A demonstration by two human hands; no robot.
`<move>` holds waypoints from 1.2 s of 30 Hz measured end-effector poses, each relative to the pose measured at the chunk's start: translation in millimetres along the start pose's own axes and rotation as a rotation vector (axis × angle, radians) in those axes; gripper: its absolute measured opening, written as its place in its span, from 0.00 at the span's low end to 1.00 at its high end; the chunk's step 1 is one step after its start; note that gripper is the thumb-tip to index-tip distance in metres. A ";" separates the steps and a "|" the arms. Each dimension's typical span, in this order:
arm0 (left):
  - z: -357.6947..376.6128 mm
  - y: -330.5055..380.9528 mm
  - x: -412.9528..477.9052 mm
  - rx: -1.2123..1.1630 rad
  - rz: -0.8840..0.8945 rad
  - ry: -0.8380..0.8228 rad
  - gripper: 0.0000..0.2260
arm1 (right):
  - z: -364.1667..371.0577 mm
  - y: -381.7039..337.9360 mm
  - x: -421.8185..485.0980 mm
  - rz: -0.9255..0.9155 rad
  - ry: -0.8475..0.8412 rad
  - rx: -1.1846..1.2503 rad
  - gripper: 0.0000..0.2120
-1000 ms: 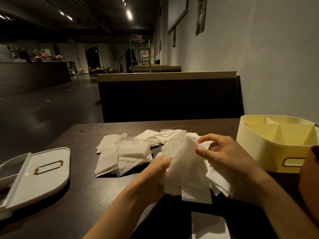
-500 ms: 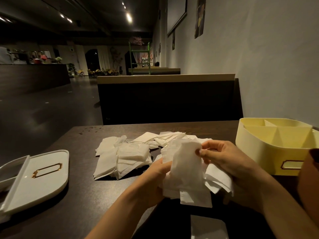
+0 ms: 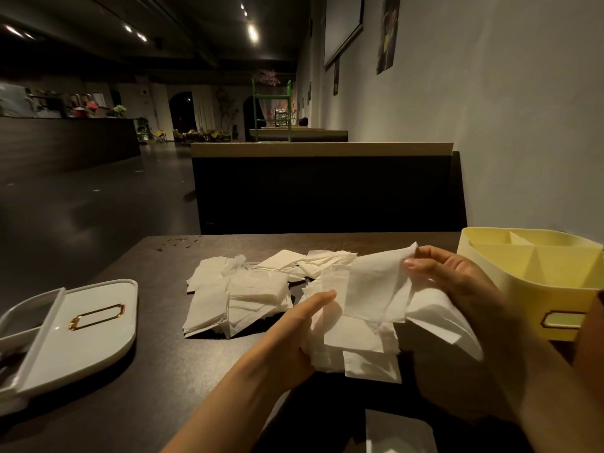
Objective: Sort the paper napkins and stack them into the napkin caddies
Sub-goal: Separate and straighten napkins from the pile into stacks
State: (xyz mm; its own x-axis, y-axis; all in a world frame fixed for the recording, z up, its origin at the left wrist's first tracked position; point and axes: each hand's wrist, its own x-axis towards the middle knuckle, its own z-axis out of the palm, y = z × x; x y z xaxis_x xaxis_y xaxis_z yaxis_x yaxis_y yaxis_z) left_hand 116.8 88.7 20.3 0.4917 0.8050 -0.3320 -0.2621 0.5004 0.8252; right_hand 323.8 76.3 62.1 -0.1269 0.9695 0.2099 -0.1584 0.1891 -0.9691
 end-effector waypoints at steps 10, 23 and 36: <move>-2.1 -2.8 5.6 0.006 -0.002 0.045 0.19 | 15.2 2.9 -5.3 0.043 -0.091 -0.128 0.22; 6.0 -1.1 -3.1 0.014 0.120 -0.064 0.15 | 19.9 20.2 1.1 0.080 0.057 -0.348 0.09; -0.7 -6.3 10.5 0.081 0.180 0.033 0.09 | 21.9 17.4 0.3 -0.053 0.058 -0.481 0.12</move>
State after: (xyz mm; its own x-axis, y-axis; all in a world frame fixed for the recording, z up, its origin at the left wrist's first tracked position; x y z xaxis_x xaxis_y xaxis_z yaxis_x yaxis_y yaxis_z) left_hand 123.0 94.2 11.2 0.4147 0.8900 -0.1895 -0.2750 0.3211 0.9062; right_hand 299.6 76.5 48.1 -0.0735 0.9610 0.2667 0.3092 0.2762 -0.9100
